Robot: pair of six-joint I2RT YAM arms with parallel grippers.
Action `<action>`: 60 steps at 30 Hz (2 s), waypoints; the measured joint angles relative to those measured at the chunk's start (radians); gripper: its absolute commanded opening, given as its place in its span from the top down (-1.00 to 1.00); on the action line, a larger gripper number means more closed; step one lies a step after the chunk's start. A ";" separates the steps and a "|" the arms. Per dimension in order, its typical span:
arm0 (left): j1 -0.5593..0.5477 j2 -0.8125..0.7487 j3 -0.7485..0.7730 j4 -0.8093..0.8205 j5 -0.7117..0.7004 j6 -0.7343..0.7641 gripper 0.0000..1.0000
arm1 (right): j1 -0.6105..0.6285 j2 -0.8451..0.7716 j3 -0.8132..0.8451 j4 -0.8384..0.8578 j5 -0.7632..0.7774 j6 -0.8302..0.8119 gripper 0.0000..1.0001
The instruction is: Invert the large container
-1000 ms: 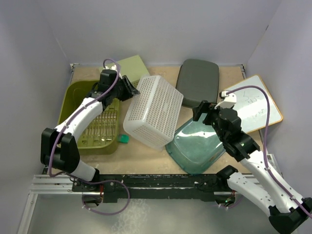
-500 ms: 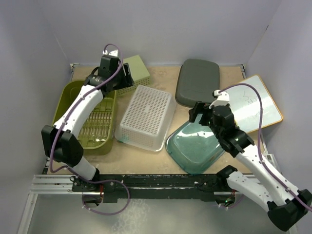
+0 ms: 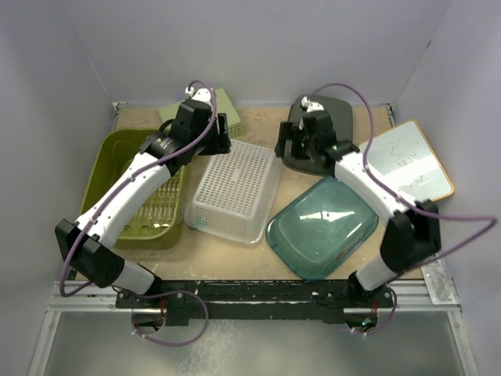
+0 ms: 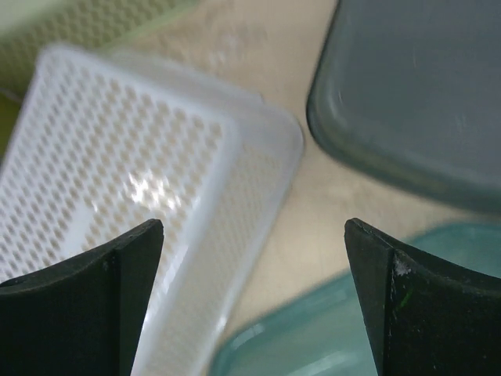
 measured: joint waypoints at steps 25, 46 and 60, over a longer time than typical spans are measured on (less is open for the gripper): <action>-0.023 -0.118 -0.187 -0.061 0.008 -0.053 -0.15 | -0.153 0.844 0.794 -0.139 0.007 0.134 -0.99; -0.310 -0.255 -0.335 -0.283 -0.072 -0.150 -0.06 | -0.154 -0.007 -0.075 0.219 -0.339 0.009 -1.00; -0.270 -0.055 -0.411 -0.016 -0.153 -0.160 -0.08 | -0.154 -0.198 -0.183 0.089 -0.251 -0.065 -1.00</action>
